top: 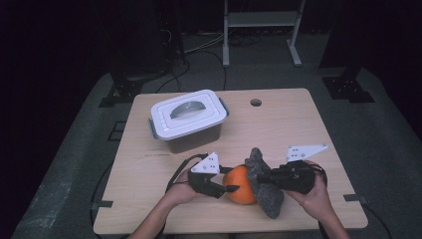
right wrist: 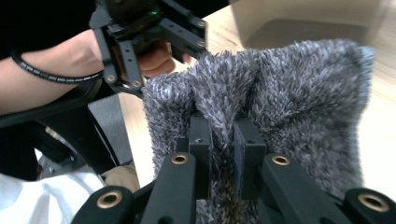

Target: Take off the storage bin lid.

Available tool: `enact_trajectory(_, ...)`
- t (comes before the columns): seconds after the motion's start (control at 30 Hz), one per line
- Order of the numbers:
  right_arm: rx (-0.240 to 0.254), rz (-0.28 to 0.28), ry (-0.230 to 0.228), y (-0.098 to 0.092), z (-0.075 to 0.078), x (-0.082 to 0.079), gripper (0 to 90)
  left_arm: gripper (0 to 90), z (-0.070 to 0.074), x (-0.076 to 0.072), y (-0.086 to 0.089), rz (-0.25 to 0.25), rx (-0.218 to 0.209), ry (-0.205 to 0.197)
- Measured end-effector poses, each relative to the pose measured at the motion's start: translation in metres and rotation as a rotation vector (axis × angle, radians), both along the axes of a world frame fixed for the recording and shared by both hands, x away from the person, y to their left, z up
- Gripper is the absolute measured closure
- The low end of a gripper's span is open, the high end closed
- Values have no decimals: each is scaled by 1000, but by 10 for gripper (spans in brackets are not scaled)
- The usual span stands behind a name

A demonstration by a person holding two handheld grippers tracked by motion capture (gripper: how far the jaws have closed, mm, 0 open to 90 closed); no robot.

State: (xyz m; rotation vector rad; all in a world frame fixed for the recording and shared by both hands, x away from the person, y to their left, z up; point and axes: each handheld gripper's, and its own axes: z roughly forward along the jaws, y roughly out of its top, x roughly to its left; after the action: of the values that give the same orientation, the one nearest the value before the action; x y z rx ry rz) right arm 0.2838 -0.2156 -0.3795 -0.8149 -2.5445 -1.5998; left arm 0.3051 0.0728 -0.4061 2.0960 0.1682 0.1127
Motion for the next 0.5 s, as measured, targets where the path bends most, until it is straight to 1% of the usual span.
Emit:
enact_trajectory(0.07,-31,9,-11,7,-1,-1,795,457,2,-1,0,9,8,-12)
enact_trajectory(0.1,-30,11,-7,8,-2,0,795,460,4,0,3,16,-1,-13)
enact_trajectory(0.13,-19,7,5,6,-5,2,795,462,4,1,4,20,-10,-10)
enact_trajectory(0.2,-27,-8,19,1,-8,4,795,463,7,2,7,29,-24,-12)
enact_trajectory(0.27,-23,-14,35,-2,-13,6,795,463,9,1,8,31,-35,-11)
enact_trajectory(0.3,-22,-16,35,-2,-13,5,795,463,8,1,7,28,-33,-11)
enact_trajectory(0.37,-19,-19,22,-1,-9,4,794,458,7,0,5,19,-33,-10)
enact_trajectory(0.4,-13,-13,18,1,-7,3,794,451,7,0,5,17,-33,-11)
enact_trajectory(0.43,-22,-9,16,2,-7,3,794,442,7,0,5,17,-31,-9)
enact_trajectory(0.47,-30,-9,18,3,-8,3,794,417,6,1,4,17,-36,-4)
enact_trajectory(0.5,-28,-7,22,3,-10,4,794,391,5,2,5,13,-29,3)
